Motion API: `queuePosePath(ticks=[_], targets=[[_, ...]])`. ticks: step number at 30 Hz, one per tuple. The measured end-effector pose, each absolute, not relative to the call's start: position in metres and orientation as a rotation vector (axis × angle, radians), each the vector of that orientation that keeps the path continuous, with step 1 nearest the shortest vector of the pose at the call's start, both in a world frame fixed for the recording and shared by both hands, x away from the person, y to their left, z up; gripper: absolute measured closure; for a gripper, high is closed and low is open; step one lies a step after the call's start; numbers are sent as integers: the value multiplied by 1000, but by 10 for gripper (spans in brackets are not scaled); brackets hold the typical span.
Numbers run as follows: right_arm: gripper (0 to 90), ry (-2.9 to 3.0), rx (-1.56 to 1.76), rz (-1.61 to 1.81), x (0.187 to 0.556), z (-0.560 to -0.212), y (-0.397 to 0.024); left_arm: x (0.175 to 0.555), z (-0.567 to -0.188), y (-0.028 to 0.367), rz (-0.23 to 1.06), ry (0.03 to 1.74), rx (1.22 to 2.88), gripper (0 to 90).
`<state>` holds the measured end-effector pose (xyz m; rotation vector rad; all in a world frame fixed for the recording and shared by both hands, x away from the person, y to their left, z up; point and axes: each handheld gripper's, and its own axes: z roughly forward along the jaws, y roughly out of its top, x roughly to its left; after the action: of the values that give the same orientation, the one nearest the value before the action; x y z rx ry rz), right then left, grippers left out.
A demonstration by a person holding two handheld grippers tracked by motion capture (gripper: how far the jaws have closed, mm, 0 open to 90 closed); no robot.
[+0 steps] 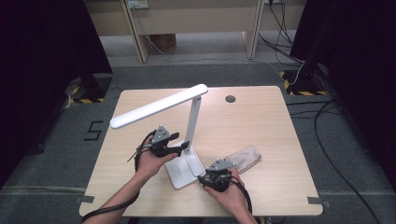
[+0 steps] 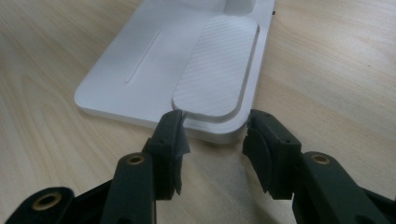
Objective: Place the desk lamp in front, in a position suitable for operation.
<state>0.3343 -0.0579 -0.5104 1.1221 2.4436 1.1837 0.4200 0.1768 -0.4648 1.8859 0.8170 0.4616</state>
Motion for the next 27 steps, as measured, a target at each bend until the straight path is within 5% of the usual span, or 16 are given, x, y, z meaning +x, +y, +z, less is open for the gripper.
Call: queuePosePath(ticks=[11,27], targets=[[579,2445,1105,1162,333,-513,-56,427,-466,159,518,764,1938,521],[580,2453,1013,1117,329,-516,-38,434,-465,146,570,733,1971,539]])
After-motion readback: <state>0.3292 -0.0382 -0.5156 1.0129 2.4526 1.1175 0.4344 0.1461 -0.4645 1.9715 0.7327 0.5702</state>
